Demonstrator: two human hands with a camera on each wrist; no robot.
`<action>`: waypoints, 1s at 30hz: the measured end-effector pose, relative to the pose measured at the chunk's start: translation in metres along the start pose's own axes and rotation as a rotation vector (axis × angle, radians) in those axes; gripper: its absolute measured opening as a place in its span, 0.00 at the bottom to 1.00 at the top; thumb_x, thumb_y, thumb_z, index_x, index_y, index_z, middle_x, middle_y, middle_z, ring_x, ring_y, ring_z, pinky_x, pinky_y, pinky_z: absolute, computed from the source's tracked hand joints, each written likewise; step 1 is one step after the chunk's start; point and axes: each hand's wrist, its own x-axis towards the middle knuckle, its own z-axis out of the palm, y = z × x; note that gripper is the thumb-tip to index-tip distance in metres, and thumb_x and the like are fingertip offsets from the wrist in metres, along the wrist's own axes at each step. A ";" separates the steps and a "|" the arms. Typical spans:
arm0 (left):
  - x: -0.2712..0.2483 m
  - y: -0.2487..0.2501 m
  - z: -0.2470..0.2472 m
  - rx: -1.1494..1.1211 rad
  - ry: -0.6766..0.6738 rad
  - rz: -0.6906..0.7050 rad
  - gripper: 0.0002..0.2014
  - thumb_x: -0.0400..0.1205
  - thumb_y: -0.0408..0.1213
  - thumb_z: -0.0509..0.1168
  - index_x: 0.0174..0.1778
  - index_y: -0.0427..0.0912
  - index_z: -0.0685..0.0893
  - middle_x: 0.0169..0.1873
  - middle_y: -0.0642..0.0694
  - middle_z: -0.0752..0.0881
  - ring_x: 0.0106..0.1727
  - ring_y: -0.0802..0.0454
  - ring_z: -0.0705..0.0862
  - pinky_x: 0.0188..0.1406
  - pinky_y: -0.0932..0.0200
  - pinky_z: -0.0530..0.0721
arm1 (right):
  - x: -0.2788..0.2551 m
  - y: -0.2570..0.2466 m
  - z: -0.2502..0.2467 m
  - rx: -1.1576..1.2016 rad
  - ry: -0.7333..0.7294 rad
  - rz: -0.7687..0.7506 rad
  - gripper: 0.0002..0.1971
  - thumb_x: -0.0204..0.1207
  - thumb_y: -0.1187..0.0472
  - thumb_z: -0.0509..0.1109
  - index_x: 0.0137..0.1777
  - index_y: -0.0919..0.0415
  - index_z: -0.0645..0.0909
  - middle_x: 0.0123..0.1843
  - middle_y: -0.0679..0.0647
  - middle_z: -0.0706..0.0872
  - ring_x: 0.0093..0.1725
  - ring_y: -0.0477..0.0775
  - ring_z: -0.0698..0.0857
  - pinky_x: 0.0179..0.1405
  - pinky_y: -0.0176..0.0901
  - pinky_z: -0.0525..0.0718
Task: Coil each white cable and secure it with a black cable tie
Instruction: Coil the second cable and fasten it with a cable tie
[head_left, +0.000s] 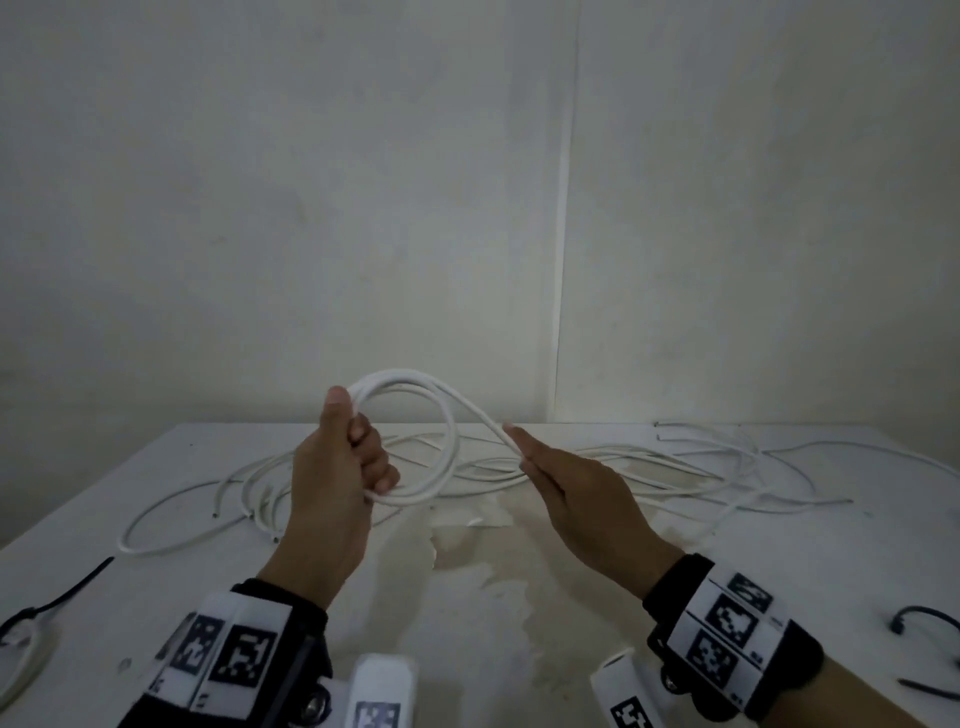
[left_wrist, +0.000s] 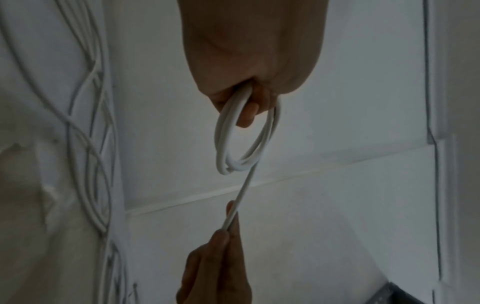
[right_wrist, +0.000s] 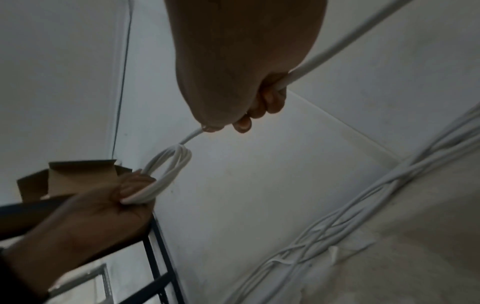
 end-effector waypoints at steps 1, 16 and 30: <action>0.002 0.003 -0.002 -0.020 0.021 0.021 0.22 0.85 0.50 0.51 0.26 0.46 0.62 0.11 0.56 0.60 0.12 0.60 0.57 0.11 0.71 0.60 | -0.001 0.003 0.000 -0.104 -0.002 -0.059 0.22 0.78 0.56 0.58 0.72 0.48 0.71 0.41 0.44 0.88 0.43 0.45 0.79 0.30 0.32 0.72; 0.008 0.005 0.004 -0.049 0.141 0.141 0.22 0.86 0.49 0.50 0.27 0.45 0.64 0.12 0.56 0.62 0.13 0.59 0.59 0.13 0.70 0.63 | -0.008 -0.017 0.025 -0.471 -0.111 -0.516 0.17 0.74 0.51 0.55 0.48 0.50 0.86 0.28 0.43 0.82 0.21 0.44 0.79 0.17 0.31 0.57; -0.015 -0.027 0.015 0.397 -0.088 0.086 0.22 0.86 0.49 0.46 0.28 0.43 0.67 0.15 0.53 0.66 0.15 0.61 0.64 0.14 0.68 0.66 | 0.012 -0.048 0.011 -0.376 -0.034 -0.672 0.12 0.76 0.54 0.61 0.35 0.52 0.83 0.30 0.45 0.82 0.26 0.47 0.78 0.17 0.36 0.65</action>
